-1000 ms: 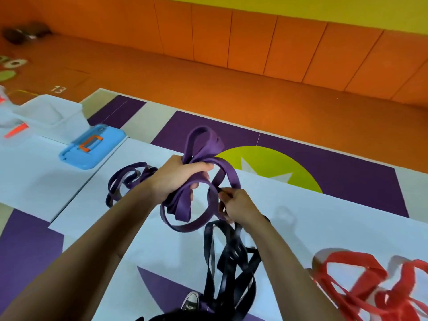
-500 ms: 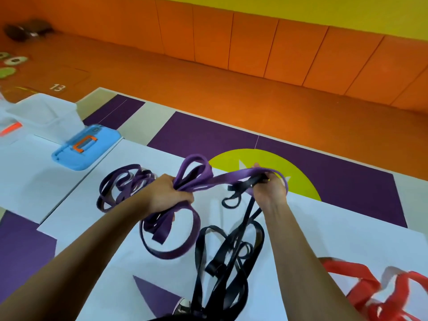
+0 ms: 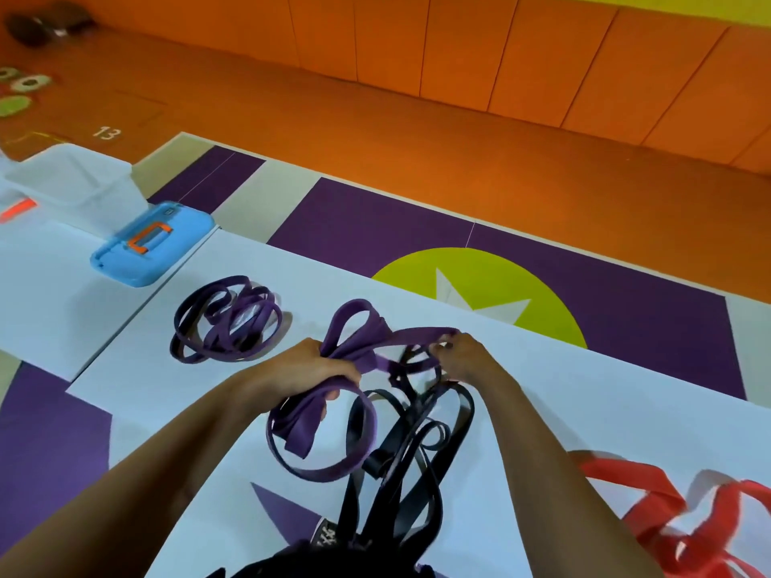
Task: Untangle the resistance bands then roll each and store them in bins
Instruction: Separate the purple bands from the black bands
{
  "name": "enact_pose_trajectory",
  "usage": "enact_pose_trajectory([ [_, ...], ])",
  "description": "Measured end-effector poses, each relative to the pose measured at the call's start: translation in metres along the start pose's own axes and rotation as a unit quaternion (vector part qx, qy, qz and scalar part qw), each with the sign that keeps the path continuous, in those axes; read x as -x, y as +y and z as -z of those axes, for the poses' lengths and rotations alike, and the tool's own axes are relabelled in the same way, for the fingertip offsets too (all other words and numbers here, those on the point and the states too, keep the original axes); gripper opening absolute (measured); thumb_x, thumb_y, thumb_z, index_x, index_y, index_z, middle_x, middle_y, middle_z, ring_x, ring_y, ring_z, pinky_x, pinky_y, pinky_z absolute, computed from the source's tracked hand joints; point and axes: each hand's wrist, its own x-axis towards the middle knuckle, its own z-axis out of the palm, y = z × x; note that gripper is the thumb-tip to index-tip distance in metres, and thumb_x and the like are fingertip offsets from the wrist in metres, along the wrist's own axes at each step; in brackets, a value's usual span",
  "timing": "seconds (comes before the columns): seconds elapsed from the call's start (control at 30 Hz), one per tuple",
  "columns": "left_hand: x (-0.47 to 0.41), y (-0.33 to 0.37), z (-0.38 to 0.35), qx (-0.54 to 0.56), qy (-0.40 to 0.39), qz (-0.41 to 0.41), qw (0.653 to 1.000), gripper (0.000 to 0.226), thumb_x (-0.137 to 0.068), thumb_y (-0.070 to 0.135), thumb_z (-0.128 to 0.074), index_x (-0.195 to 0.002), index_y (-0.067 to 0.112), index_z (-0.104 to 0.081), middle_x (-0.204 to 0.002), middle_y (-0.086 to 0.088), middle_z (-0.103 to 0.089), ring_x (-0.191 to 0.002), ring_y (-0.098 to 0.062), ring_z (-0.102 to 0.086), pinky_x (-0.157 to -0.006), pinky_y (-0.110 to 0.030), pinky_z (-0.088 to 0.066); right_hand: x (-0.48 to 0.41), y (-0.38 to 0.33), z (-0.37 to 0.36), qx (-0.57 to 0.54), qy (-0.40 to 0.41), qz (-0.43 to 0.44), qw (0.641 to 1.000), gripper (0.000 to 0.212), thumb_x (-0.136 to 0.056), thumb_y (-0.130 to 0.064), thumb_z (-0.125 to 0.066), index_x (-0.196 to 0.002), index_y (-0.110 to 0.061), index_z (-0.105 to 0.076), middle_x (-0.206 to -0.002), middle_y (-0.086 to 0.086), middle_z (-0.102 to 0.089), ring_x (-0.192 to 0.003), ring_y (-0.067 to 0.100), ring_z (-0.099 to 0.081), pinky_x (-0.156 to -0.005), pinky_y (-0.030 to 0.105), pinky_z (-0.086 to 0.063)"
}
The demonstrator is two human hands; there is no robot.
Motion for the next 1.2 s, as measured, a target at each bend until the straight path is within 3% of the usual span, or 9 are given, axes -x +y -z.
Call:
enact_pose_trajectory([
  [0.13,-0.008,-0.001,-0.011,0.008,0.032,0.011,0.999,0.023,-0.084,0.019,-0.075,-0.067,0.010,-0.061,-0.062,-0.010,-0.055,-0.051,-0.024,-0.055,-0.054,-0.028,-0.051,0.013,0.018,-0.004,-0.009,0.095,0.019,0.995,0.030,-0.097,-0.020,-0.048,-0.097,0.003,-0.068,-0.098,0.018,-0.071,-0.097,0.037,-0.066,-0.084,0.040,-0.056],
  [0.27,-0.018,-0.008,-0.017,0.027,0.056,0.016,0.998,0.019,-0.083,0.019,-0.075,-0.076,0.006,-0.064,-0.064,-0.011,-0.057,-0.050,-0.024,-0.055,-0.055,-0.030,-0.051,0.020,0.046,-0.045,-0.028,0.036,-0.013,0.999,0.023,-0.095,-0.031,-0.056,-0.100,-0.010,-0.063,-0.101,0.007,-0.066,-0.100,0.030,-0.063,-0.086,0.035,-0.052],
  [0.37,-0.020,-0.014,-0.019,0.047,0.061,0.023,0.997,0.018,-0.082,0.020,-0.077,-0.077,0.006,-0.067,-0.064,-0.011,-0.058,-0.051,-0.023,-0.055,-0.058,-0.033,-0.051,0.021,0.059,-0.084,-0.024,-0.028,-0.010,0.999,0.068,-0.087,-0.053,-0.070,-0.139,-0.017,-0.046,-0.137,0.009,-0.055,-0.128,0.033,-0.054,-0.103,0.041,-0.046],
  [0.47,-0.017,-0.017,-0.020,0.067,0.056,0.026,0.996,0.017,-0.084,0.019,-0.077,-0.081,0.005,-0.068,-0.063,-0.011,-0.057,-0.050,-0.023,-0.054,-0.057,-0.034,-0.050,0.018,0.065,-0.110,0.019,0.046,0.004,0.999,0.092,-0.084,-0.053,-0.075,-0.153,-0.016,-0.026,-0.153,0.014,-0.036,-0.136,0.039,-0.045,-0.106,0.049,-0.043],
  [0.63,-0.011,-0.023,-0.008,0.074,0.049,0.034,0.996,0.022,-0.089,0.024,-0.074,-0.090,0.003,-0.068,-0.060,-0.010,-0.056,-0.049,-0.023,-0.054,-0.056,-0.035,-0.051,-0.001,0.060,-0.113,0.004,0.091,-0.035,0.995,0.065,-0.099,-0.031,-0.061,-0.153,-0.010,-0.030,-0.162,0.018,-0.022,-0.133,0.040,-0.051,-0.100,0.046,-0.049],
  [0.77,-0.008,-0.027,-0.005,0.051,0.048,0.034,0.997,0.019,-0.087,0.021,-0.075,-0.080,0.005,-0.067,-0.061,-0.012,-0.056,-0.049,-0.024,-0.054,-0.056,-0.035,-0.052,-0.008,0.044,-0.112,0.081,0.040,0.009,0.996,0.024,-0.103,-0.022,-0.047,-0.114,-0.011,-0.066,-0.124,0.015,-0.064,-0.106,0.037,-0.065,-0.091,0.043,-0.055],
  [0.93,-0.009,-0.028,-0.006,0.048,0.040,0.034,0.998,0.019,-0.085,0.022,-0.077,-0.080,0.007,-0.067,-0.063,-0.012,-0.057,-0.051,-0.026,-0.054,-0.057,-0.035,-0.051,-0.009,0.025,-0.108,-0.030,0.176,0.061,0.982,0.028,-0.099,-0.027,-0.059,-0.120,-0.013,-0.047,-0.114,0.008,-0.059,-0.097,0.034,-0.064,-0.070,0.038,-0.048],
  [1.1,-0.005,-0.029,0.004,0.061,0.053,0.019,0.997,0.022,-0.086,0.023,-0.075,-0.083,0.003,-0.066,-0.063,-0.012,-0.056,-0.052,-0.026,-0.053,-0.056,-0.035,-0.051,-0.036,0.047,-0.107,0.113,0.026,-0.057,0.992,0.051,-0.097,-0.032,-0.058,-0.141,-0.011,-0.043,-0.139,0.015,-0.046,-0.125,0.037,-0.054,-0.098,0.042,-0.048],
  [1.2,-0.007,-0.034,0.008,0.064,0.060,0.013,0.996,0.029,-0.086,0.023,-0.076,-0.087,-0.004,-0.066,-0.063,-0.013,-0.057,-0.054,-0.027,-0.054,-0.058,-0.037,-0.052,-0.042,0.055,-0.121,0.210,0.048,-0.035,0.976,0.043,-0.096,-0.030,-0.059,-0.134,-0.012,-0.052,-0.135,0.013,-0.053,-0.122,0.033,-0.058,-0.097,0.039,-0.049],
])
